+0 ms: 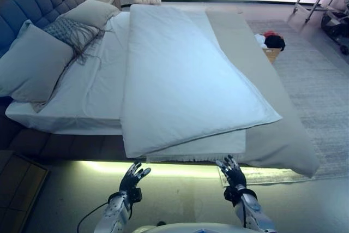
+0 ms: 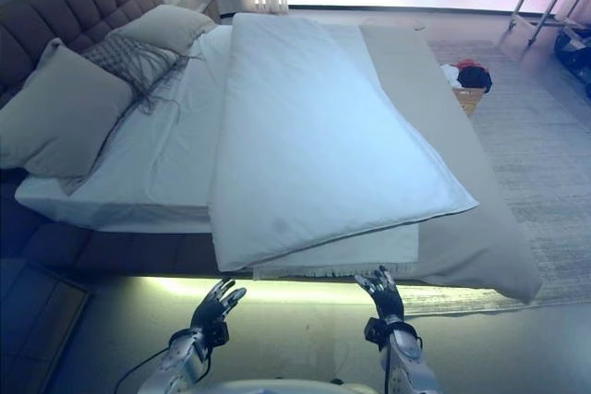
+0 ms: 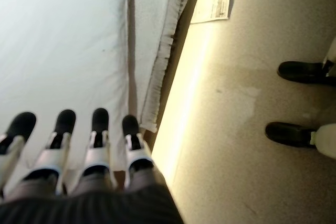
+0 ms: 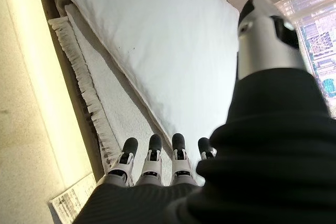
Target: Make the bed neatly
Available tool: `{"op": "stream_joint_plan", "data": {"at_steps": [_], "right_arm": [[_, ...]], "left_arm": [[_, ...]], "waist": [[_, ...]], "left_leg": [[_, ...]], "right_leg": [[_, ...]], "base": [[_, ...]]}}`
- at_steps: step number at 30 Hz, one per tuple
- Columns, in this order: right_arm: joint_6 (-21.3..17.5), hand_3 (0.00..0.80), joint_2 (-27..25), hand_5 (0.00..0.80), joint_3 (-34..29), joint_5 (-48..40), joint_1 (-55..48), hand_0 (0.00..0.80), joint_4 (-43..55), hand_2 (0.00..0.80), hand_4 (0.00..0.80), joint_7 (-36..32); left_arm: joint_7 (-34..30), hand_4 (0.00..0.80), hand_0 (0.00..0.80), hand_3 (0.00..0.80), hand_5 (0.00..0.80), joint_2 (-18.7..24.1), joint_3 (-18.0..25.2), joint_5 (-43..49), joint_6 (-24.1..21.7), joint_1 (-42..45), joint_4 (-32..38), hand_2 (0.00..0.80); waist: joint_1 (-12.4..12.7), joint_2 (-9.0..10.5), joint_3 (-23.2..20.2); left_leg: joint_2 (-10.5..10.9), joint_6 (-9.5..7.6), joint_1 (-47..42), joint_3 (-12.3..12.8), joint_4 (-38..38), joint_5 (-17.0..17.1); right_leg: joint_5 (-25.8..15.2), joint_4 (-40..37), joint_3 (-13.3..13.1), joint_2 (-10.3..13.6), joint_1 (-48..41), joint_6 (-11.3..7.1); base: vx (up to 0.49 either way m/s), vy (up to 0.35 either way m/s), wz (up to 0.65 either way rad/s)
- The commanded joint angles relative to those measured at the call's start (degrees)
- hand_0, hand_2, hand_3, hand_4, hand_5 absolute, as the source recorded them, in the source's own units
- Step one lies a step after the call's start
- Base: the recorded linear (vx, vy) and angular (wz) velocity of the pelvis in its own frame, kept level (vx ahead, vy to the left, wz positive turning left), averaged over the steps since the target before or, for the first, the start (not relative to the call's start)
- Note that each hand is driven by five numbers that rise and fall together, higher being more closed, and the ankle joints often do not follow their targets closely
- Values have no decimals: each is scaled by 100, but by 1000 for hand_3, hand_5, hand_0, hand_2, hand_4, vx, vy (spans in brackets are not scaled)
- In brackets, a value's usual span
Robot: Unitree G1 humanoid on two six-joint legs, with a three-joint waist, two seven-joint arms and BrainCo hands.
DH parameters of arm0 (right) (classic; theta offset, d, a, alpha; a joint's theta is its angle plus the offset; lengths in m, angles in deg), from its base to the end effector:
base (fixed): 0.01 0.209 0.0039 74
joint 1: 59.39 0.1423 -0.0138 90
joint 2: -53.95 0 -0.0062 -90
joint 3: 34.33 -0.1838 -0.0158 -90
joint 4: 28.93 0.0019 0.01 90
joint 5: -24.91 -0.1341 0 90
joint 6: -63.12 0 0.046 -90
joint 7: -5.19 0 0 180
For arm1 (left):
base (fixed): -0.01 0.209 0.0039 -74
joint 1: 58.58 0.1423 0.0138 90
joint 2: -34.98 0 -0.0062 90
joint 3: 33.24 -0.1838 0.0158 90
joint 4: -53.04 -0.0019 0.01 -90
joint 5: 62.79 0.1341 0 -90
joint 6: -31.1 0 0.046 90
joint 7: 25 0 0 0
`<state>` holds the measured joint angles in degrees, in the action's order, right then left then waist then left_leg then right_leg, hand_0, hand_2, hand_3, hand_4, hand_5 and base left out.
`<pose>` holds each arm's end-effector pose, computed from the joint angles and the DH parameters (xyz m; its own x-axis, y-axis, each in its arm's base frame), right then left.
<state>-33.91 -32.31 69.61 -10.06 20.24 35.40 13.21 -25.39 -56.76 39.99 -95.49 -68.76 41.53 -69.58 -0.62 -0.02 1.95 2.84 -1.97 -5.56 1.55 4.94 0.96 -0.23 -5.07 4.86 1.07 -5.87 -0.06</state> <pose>0.1227 -0.1740 -0.0574 0.8243 -0.0938 -0.5583 0.2631 0.9367 0.2311 0.1094 0.1824 -0.0710 0.8115 -0.0321 -0.5834 -0.1144 0.9704 -0.2125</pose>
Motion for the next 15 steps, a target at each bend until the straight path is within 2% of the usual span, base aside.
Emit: {"op": "stream_joint_plan", "data": {"at_steps": [1, 15], "right_arm": [[-228, 0, -78, 0, 28, -44, 297, 0, 130, 0, 0, -32], [-198, 0, -72, 0, -14, -185, 232, 0, 172, 0, 0, -25]], "left_arm": [[-12, 0, 0, 0, 0, 43, 68, 40, -185, -378, -5, 0], [-166, 0, 0, 0, 0, 31, -25, -19, -217, -429, -47, 0]], "waist": [[42, 174, 87], [77, 145, 69]], "left_leg": [[-305, 202, 21, -85, -27, 66], [-242, 164, 32, -166, -97, 45]], "right_leg": [[-414, 56, -83, 364, 90, -438], [-370, 151, -1, 454, 65, -460]], "base": [[0, 0, 0], [2, 10, 0]]}}
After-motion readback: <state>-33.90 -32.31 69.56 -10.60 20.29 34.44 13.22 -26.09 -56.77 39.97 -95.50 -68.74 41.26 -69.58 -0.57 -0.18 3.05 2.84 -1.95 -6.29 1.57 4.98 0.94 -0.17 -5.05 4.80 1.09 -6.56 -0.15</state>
